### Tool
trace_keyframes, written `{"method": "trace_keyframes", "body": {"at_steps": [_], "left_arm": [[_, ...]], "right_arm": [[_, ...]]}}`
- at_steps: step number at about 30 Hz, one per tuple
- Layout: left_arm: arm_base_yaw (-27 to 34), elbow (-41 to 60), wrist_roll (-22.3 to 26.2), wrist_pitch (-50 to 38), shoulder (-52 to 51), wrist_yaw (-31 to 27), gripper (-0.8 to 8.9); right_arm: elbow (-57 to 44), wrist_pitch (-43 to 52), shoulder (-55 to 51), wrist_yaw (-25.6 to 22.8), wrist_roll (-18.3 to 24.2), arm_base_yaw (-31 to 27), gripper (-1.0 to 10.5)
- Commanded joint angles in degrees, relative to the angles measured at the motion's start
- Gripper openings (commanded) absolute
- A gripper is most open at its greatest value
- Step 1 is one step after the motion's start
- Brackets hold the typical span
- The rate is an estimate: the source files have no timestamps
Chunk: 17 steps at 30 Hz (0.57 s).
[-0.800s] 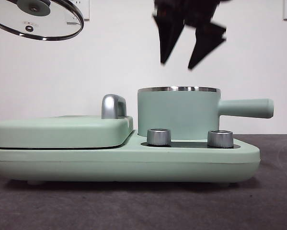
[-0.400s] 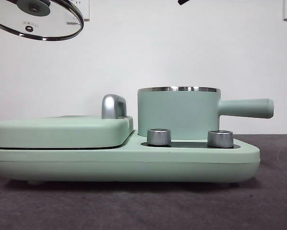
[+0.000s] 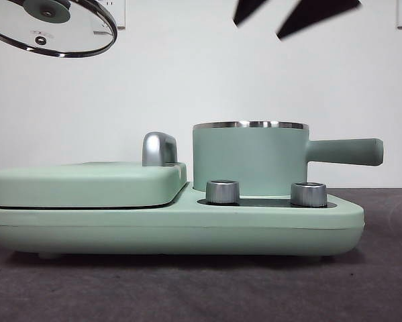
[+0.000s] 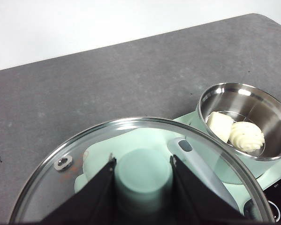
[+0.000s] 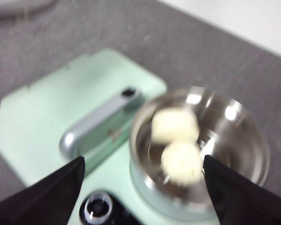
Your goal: Put the buns in a small steamer
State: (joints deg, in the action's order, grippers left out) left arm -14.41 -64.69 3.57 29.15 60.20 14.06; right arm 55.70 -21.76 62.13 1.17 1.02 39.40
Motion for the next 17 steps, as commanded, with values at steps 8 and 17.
{"method": "trace_keyframes", "body": {"at_steps": [8,17], "left_arm": [[-0.6,-1.0,-0.2,-1.5,0.9,0.3,0.11],[-5.7,-1.0,-0.3,-3.1,5.2,0.3,0.11]], "right_arm": [[-14.3,1.4,-14.8,-1.7,-2.5,1.8,4.0],[-16.9,-7.4,-27.1,-9.8,-2.6,1.8,4.0]]}}
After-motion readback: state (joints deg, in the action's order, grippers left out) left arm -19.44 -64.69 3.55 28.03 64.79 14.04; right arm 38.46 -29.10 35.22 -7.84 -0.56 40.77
